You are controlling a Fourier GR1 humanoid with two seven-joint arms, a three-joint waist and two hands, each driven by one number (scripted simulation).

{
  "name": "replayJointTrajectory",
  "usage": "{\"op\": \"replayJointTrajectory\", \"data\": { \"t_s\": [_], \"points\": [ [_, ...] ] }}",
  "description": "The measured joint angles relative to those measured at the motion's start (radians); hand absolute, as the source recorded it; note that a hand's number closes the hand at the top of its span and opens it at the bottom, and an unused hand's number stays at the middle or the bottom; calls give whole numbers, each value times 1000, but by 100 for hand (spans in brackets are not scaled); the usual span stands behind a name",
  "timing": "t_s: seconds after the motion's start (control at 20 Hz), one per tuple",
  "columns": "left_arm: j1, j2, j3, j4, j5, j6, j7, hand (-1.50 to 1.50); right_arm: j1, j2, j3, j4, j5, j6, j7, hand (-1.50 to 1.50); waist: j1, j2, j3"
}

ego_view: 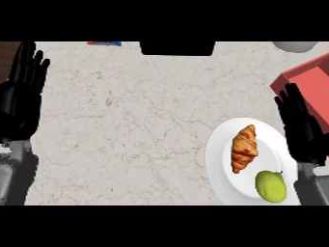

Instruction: Pick the croissant from the plate and place it in the cardboard box

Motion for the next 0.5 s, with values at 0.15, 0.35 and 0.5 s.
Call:
{"op": "replayJointTrajectory", "data": {
  "t_s": [0.15,0.35,0.5],
  "points": [
    [15,39,-15,15,-21,-48,-25,0,-35,-48,30,-54,106,-77,33,-150,-23,-12,-13],
    [28,99,-74,23,-61,-134,-40,0,-96,-238,47,-103,319,-154,87,-150,-60,-27,-35],
    [54,122,-117,31,-74,-190,-57,0,-96,-378,81,-121,480,-183,181,-150,-78,-31,-38]
  ]
}}
